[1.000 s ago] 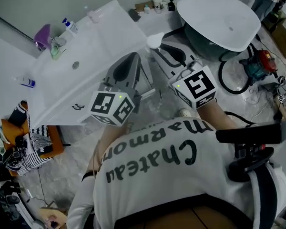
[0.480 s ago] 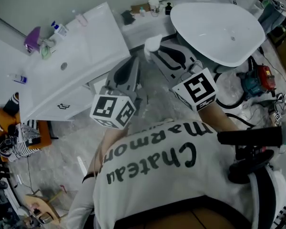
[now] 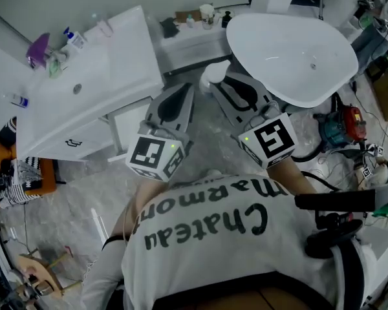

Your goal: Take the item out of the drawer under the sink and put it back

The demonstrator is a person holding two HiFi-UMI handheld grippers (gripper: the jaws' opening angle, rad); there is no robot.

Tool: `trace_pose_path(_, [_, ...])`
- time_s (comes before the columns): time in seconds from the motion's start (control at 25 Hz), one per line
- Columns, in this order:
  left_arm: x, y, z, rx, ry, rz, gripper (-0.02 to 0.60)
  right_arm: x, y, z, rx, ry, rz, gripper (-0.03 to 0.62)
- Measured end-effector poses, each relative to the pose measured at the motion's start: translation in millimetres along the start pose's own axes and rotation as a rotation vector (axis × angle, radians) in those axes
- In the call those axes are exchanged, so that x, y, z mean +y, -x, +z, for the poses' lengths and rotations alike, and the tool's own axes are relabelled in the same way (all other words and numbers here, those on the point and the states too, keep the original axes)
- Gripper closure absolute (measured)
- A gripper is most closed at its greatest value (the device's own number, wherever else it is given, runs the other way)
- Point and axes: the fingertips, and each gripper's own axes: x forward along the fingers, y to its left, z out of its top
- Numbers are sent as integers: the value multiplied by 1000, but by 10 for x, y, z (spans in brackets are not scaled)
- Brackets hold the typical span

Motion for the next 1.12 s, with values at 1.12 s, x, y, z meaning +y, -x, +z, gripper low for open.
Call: trace_pose_path(1.12, [1029,-898,-575,55,132,43,577,-688,-1151,-591,90,-93,60,511])
